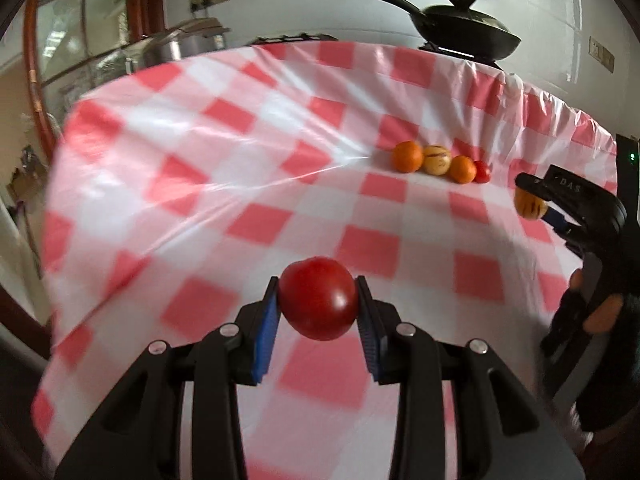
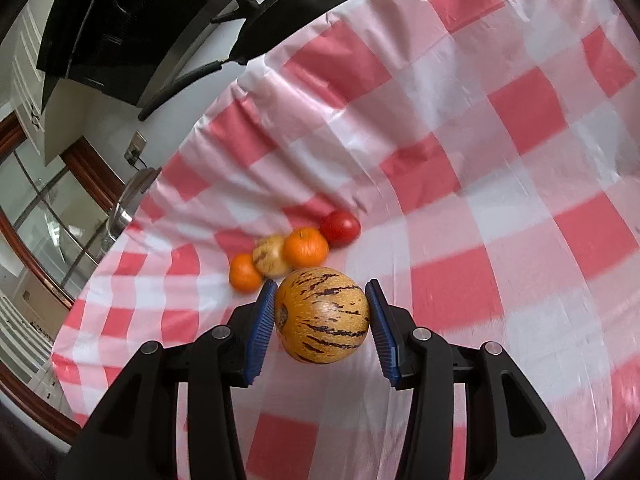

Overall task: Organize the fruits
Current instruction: 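Carry the striped fruit and red tomato toward the white box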

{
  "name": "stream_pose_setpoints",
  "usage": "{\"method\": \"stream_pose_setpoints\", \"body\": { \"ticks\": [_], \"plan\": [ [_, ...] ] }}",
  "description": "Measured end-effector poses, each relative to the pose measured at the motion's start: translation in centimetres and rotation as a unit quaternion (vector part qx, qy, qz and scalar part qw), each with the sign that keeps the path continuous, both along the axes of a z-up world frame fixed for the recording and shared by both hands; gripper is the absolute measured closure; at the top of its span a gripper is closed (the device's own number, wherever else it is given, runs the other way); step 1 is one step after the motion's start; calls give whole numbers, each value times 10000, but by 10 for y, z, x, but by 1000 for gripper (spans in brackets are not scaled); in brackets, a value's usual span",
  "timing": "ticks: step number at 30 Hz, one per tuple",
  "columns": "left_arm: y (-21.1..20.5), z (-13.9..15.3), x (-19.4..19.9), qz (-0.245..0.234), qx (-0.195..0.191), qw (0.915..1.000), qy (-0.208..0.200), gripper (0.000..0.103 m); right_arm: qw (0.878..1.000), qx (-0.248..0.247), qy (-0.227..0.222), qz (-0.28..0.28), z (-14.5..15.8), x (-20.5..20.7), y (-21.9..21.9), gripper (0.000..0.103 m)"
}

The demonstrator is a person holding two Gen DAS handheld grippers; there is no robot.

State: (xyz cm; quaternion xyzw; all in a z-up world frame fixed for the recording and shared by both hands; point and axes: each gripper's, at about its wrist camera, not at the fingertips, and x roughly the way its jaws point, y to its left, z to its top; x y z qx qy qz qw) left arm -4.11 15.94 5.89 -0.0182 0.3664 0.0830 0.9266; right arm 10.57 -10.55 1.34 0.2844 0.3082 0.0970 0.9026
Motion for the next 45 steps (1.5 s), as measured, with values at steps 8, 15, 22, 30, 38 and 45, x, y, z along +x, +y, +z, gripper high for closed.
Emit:
{"method": "stream_pose_setpoints", "body": {
  "ticks": [8,15,22,30,38,45],
  "plan": [
    [40,0,-61,277,35,9996,0,66,9989,379,7,265,2,-81,35,58],
    [61,1,-108,341,105,9993,-106,66,9968,251,-89,754,10,-143,73,58],
    [83,7,-153,430,168,9986,-248,66,9892,-149,-227,1440,22,-196,123,58],
    [109,11,-194,544,255,9976,-355,66,9727,-590,-415,2207,32,-243,172,58],
    [142,-6,-241,790,202,9964,-213,66,9399,-1068,-519,3201,25,-297,233,58],
    [181,-30,-284,1165,31,9932,-20,66,8892,-1514,-645,4269,15,-353,288,57]
  ]
}}
